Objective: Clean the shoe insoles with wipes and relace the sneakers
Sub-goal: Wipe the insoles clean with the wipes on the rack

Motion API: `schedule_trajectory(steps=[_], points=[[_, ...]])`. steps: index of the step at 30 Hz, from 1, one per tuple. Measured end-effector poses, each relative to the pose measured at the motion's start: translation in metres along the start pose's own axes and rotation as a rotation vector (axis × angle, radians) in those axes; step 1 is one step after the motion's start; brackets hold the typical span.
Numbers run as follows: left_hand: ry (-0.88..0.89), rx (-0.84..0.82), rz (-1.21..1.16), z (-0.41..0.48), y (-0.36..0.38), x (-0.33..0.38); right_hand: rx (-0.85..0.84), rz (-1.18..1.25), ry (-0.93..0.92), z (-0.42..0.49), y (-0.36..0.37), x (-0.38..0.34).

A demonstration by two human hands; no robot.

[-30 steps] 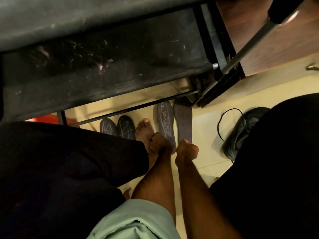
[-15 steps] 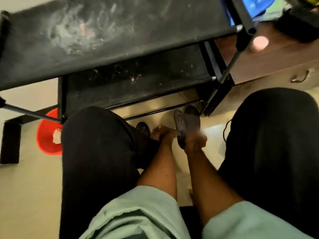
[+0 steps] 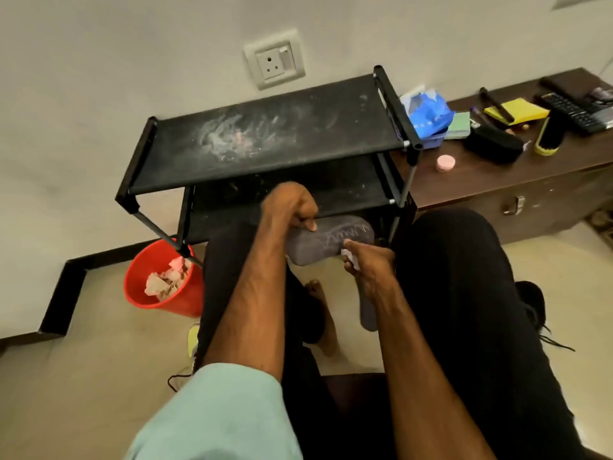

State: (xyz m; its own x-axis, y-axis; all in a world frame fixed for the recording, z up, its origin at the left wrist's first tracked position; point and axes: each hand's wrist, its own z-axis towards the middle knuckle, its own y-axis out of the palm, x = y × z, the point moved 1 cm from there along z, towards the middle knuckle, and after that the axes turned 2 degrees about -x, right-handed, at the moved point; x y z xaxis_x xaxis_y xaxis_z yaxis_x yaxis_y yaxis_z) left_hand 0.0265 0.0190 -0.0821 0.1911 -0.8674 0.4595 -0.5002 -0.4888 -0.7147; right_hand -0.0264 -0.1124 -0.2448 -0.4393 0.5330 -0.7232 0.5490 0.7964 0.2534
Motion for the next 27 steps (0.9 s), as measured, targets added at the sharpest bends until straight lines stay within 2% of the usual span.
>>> schedule_trajectory(steps=[1, 2, 7, 11, 16, 20, 25, 27], points=[[-0.141, -0.074, 0.127, 0.003, -0.012, 0.002, -0.035, -0.007, -0.025, -0.010, 0.001, -0.008], [-0.195, -0.129, 0.218, -0.002, -0.028, 0.007, -0.083, -0.033, -0.036, -0.023, 0.003, -0.017], [-0.088, 0.011, 0.198, -0.016, -0.101, 0.023, -0.320, -0.080, -0.126, -0.074, 0.023, -0.060], [0.024, 0.090, 0.064, -0.044, -0.135, 0.026, -0.442, -0.028, -0.220, -0.106, 0.045, -0.101], [0.169, 0.182, -0.137, -0.072, -0.155, 0.022, -0.468, -0.024, -0.306, -0.121, 0.064, -0.138], [0.194, 0.195, -0.272, -0.071, -0.163, 0.019, -0.436, -0.094, -0.367, -0.121, 0.081, -0.165], [0.187, 0.098, -0.335, -0.048, -0.151, 0.018, -0.346, -0.366, -0.546, -0.092, 0.103, -0.208], [0.191, 0.137, -0.334, -0.033, -0.146, 0.017, -0.300, -0.555, -0.658, -0.078, 0.107, -0.227]])
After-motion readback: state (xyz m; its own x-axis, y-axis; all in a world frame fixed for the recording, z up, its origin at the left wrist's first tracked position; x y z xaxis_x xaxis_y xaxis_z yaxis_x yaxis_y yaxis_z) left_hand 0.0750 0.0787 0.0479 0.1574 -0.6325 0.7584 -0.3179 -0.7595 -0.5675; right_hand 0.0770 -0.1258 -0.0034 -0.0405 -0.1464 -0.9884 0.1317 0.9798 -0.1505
